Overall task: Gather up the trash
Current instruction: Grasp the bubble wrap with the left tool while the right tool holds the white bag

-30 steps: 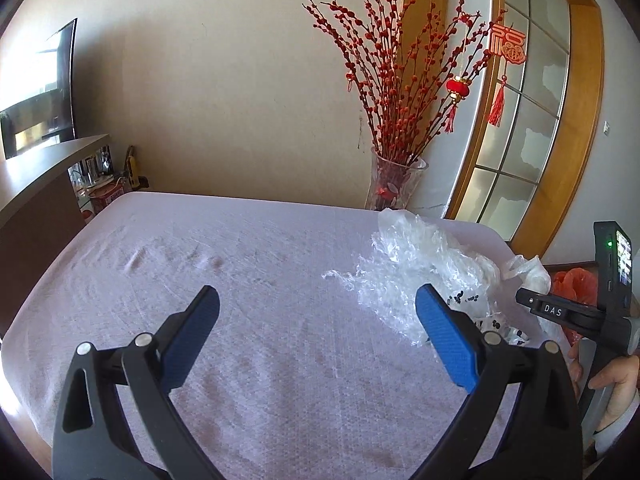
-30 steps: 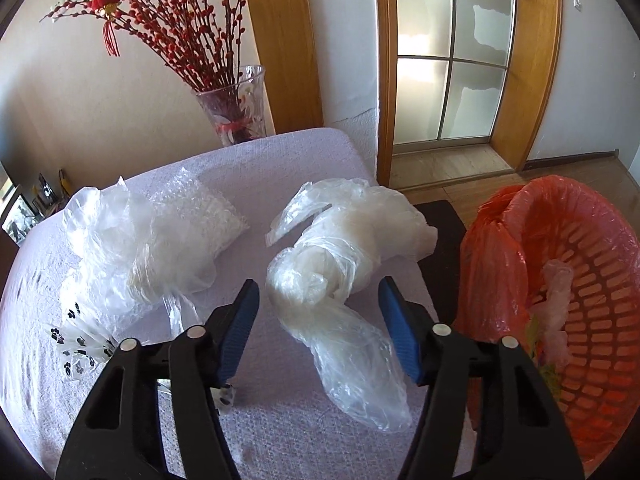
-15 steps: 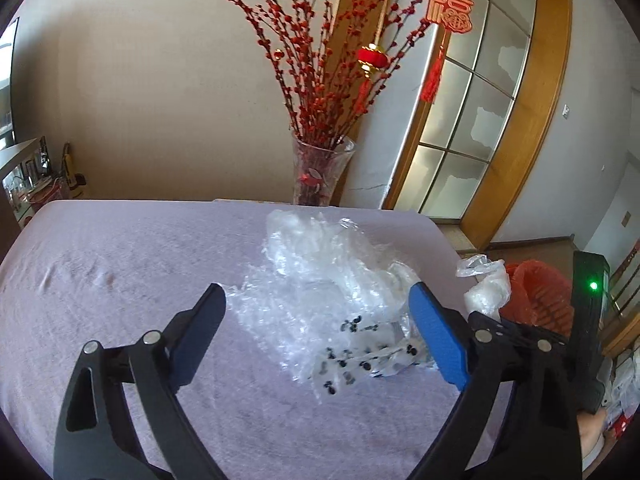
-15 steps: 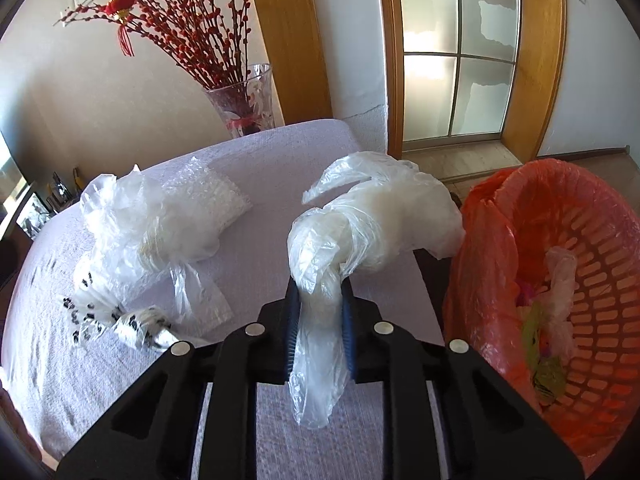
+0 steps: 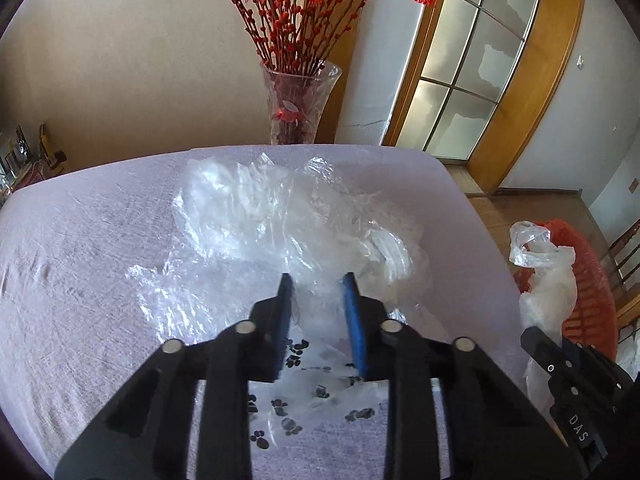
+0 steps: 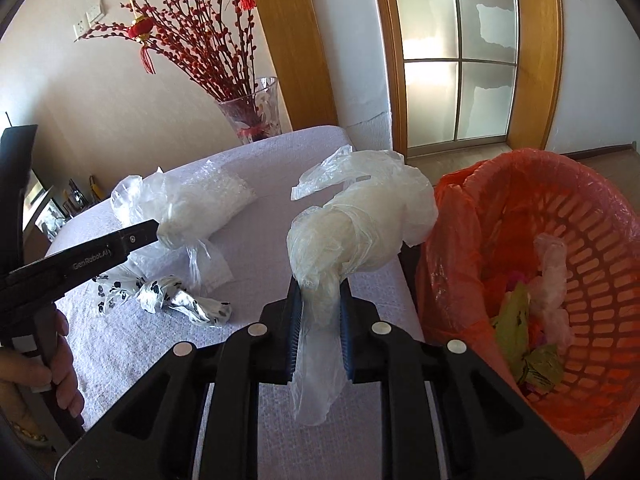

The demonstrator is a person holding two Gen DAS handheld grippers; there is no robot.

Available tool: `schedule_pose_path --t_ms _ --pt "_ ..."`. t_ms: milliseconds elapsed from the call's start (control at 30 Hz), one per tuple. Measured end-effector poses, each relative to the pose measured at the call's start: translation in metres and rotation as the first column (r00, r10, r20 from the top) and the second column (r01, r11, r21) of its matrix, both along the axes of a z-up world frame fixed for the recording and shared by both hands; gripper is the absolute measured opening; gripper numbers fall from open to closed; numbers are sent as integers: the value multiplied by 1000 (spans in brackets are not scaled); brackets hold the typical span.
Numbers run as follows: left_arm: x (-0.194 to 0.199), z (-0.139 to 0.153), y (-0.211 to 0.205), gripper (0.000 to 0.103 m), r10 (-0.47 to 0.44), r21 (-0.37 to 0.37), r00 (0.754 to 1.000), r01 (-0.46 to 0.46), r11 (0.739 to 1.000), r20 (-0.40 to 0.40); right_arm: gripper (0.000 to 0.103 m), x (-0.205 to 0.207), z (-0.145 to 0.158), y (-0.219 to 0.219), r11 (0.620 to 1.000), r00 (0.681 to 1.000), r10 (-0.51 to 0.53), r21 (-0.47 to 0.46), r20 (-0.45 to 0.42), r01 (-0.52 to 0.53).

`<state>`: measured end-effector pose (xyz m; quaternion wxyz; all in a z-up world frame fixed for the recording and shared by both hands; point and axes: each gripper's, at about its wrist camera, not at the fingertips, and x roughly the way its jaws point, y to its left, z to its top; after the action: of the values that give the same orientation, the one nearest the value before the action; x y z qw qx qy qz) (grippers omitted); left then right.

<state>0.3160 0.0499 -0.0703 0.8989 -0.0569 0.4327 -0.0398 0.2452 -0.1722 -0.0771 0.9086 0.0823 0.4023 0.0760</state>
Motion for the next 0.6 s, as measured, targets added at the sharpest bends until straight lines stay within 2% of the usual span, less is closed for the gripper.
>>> schedule_pose_path --t_ms 100,333,600 --pt "-7 4 5 15 -7 -12 999 7 1000 33 18 0 1 0 1000 1000 2 4 3 -2" --pt "-30 29 25 13 -9 -41 991 15 999 135 17 -5 7 1 1000 1000 10 11 25 -10" --pt "-50 51 40 12 3 -57 979 9 998 202 17 -12 19 4 1000 998 22 -1 59 -22"
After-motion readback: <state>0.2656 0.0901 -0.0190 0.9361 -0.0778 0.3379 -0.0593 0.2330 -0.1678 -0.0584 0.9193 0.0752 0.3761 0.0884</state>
